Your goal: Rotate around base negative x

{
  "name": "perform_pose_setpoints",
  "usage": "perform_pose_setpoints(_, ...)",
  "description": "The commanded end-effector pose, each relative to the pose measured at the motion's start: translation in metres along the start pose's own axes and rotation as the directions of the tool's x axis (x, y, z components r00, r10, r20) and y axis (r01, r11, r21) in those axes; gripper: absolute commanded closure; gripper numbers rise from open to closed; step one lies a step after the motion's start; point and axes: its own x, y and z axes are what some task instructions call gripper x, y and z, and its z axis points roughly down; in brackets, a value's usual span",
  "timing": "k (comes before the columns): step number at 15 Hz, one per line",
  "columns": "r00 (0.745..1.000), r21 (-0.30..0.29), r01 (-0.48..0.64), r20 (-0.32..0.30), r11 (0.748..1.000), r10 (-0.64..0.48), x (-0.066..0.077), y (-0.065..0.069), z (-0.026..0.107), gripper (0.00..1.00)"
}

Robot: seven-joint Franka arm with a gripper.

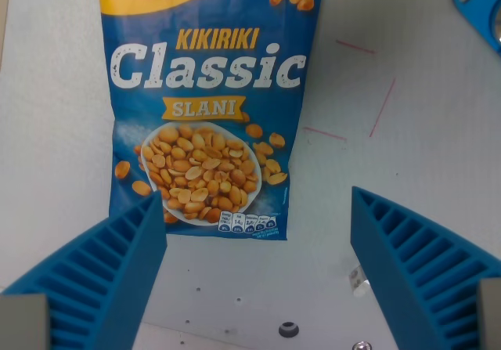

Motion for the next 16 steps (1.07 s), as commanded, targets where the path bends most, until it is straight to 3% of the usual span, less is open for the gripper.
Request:
perform_pose_setpoints(1,1.000,-0.014,0.000,0.000,1.000,0.000,0.0001,0.0001,-0.0021,0.00)
perform_pose_setpoints(16,0.998,-0.200,0.003,0.068,0.980,0.011,0.0001,0.0001,-0.0021,0.00)
